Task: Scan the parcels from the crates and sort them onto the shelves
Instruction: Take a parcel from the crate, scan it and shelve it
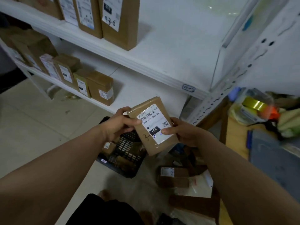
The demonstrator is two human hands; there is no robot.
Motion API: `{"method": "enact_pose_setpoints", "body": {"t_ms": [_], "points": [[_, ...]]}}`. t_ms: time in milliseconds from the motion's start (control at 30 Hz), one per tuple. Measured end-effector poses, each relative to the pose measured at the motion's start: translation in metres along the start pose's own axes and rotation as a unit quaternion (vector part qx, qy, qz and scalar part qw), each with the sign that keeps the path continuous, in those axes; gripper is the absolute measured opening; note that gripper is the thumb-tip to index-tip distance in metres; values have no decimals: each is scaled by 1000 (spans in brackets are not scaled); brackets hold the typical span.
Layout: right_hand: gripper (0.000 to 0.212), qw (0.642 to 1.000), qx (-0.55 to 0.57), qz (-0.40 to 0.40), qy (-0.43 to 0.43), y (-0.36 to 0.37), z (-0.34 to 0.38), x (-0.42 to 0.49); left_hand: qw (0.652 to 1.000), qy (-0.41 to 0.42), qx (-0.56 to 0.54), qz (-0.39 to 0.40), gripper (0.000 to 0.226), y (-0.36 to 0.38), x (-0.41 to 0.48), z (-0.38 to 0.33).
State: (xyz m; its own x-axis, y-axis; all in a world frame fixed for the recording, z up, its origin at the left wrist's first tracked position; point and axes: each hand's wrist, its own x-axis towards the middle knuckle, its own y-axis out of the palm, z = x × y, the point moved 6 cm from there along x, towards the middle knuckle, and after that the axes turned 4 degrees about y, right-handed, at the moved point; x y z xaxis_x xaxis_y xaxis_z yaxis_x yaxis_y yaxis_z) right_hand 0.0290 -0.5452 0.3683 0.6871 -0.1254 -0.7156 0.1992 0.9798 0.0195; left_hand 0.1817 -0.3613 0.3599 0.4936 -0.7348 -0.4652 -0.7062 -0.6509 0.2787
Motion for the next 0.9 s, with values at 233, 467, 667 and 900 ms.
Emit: {"method": "enact_pose_setpoints", "body": {"t_ms": [233, 467, 667, 900], "points": [[74, 1000, 25, 10, 8, -49, -65, -61, 995, -14, 42, 93, 80, 108, -14, 40], [122, 996, 74, -45, 3, -88, -119, -97, 990, -5, 74, 118, 110, 174, -6, 56], [116, 993, 82, -72, -37, -104, -124, -126, 990, 14, 87, 111, 102, 213, -9, 49], [87, 987, 129, -82, -37, -106, -135, -135, 990, 15, 104, 92, 110, 229, -14, 58]]}}
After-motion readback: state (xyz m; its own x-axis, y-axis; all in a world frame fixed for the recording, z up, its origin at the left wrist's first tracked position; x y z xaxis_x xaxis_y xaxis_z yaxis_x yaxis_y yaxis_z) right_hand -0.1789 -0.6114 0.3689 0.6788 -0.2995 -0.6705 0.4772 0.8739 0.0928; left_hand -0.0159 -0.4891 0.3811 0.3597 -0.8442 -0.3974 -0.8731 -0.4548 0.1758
